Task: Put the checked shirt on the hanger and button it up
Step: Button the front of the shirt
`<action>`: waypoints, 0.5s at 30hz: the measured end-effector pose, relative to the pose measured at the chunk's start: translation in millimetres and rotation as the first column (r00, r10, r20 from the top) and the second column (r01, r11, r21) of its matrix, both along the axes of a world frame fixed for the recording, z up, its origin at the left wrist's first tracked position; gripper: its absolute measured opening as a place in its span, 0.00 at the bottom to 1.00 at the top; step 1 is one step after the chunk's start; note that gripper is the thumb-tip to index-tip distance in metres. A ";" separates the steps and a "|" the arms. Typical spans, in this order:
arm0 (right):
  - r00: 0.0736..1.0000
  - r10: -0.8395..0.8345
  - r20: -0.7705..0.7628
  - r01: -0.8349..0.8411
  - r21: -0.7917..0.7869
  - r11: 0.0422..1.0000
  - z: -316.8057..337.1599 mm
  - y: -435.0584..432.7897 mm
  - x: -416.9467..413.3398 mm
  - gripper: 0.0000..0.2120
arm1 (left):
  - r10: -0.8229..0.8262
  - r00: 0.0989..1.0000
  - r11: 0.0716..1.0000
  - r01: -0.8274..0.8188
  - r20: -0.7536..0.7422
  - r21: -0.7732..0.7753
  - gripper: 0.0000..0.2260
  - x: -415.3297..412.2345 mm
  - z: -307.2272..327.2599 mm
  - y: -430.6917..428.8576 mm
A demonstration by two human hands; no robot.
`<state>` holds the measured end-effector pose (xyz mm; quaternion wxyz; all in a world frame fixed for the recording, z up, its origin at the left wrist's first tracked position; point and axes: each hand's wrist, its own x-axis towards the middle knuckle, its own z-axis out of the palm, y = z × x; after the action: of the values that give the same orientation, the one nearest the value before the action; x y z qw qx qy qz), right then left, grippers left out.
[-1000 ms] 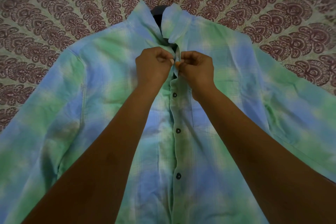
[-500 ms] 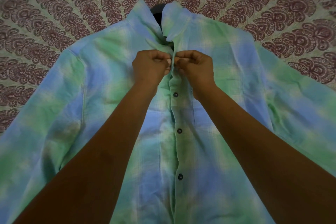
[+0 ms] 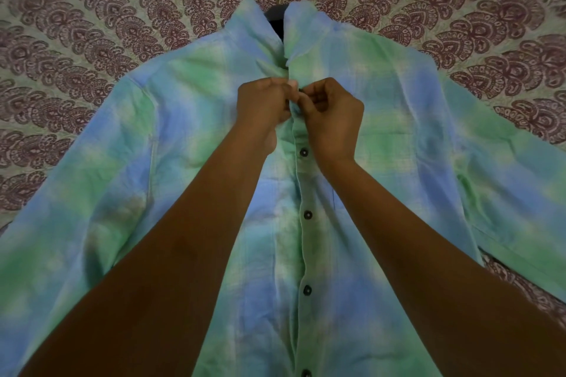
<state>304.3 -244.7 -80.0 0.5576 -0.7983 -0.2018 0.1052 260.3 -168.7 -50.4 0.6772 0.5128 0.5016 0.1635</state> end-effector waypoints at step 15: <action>0.983 -0.023 0.183 0.042 -0.100 0.994 -2.9 6.4 -2.6 0.05 | 0.095 0.991 0.961 -0.068 -0.090 0.269 0.12 5.3 -23.8 -5.4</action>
<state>301.7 -238.3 -82.9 0.4966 -0.8354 -0.2332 0.0330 265.6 -174.2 -74.2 0.5687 0.5854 0.5300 0.2302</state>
